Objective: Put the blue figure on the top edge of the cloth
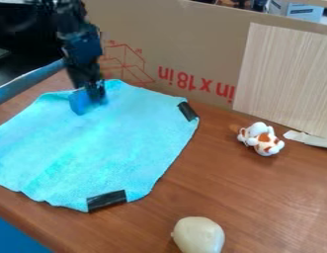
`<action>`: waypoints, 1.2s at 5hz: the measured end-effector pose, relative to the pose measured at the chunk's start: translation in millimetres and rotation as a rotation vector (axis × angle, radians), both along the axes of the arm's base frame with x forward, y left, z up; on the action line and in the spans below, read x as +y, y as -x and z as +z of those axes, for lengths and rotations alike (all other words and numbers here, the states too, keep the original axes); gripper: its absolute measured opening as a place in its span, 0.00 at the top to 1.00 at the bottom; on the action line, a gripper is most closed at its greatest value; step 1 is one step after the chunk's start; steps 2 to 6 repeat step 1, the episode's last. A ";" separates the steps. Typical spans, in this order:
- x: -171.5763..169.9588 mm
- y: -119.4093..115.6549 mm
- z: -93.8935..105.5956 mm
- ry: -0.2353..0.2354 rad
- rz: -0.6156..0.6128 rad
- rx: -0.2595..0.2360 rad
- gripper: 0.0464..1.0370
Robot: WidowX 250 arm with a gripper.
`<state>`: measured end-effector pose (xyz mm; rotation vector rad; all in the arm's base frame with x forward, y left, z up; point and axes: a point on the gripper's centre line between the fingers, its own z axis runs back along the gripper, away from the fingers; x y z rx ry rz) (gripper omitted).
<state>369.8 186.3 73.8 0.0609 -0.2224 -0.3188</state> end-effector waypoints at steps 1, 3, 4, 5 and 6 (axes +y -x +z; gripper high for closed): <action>-22.1 22.8 28.6 0.023 -0.048 -0.050 0.04; -22.1 22.8 28.6 0.023 -0.048 -0.050 0.04; -22.1 22.8 28.6 0.023 -0.048 -0.050 0.04; -22.1 22.8 28.6 0.023 -0.048 -0.050 0.04; -22.1 22.8 28.6 0.023 -0.048 -0.050 0.04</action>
